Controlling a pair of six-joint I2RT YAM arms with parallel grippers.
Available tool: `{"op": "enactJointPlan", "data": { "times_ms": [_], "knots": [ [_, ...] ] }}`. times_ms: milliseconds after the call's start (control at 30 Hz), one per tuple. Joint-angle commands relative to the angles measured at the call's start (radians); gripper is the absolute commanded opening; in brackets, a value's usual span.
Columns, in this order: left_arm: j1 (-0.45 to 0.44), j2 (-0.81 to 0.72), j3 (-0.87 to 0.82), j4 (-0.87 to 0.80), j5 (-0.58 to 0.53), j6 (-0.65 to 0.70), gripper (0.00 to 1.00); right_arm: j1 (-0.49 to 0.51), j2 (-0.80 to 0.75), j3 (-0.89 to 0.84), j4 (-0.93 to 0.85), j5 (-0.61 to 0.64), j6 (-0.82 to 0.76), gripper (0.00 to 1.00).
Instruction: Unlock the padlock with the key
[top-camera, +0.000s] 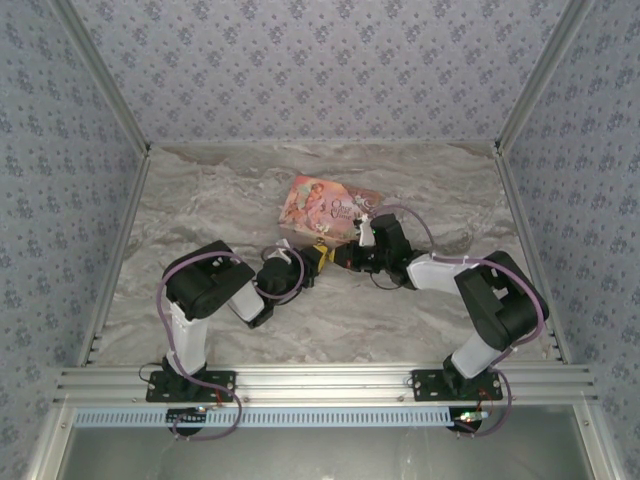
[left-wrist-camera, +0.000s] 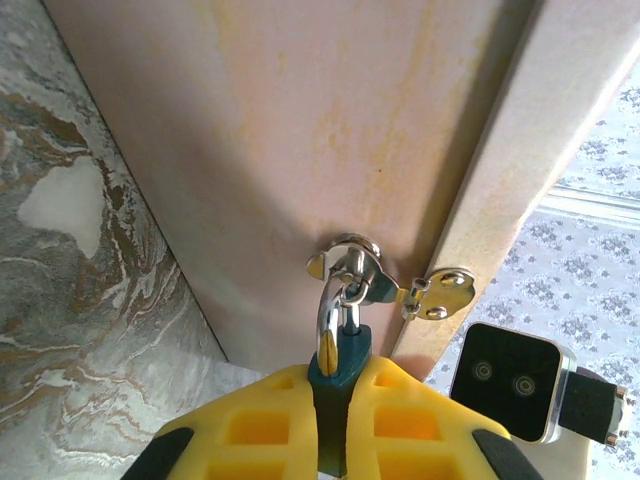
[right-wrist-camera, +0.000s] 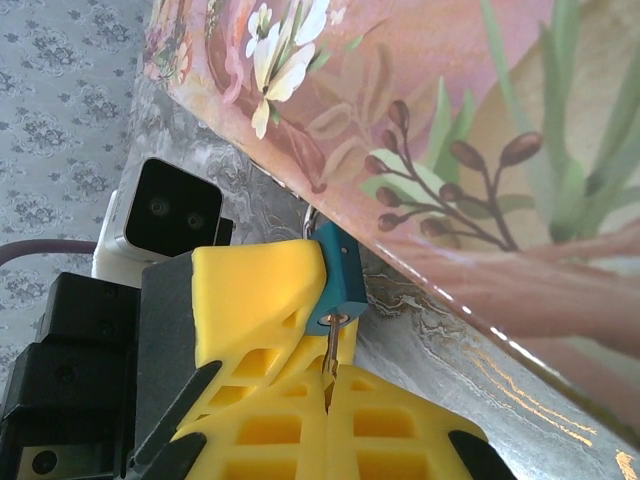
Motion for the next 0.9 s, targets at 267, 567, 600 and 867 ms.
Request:
{"op": "enactJointPlan", "data": {
  "times_ms": [267,567,600,867],
  "knots": [
    [-0.029,0.013,0.000,-0.020,0.122,0.055,0.00,-0.030,-0.104,-0.072,0.095,0.009,-0.049,0.00],
    [-0.041,-0.021,-0.006,-0.048,0.129,0.112,0.00,-0.064,-0.166,-0.113,0.087,-0.009,-0.049,0.00],
    [-0.041,-0.021,-0.006,-0.051,0.130,0.117,0.00,-0.067,-0.173,-0.118,0.085,-0.009,-0.048,0.00],
    [-0.055,-0.018,0.012,-0.059,0.128,0.128,0.00,-0.054,-0.179,-0.114,0.090,-0.010,-0.030,0.00]
  ]
}}
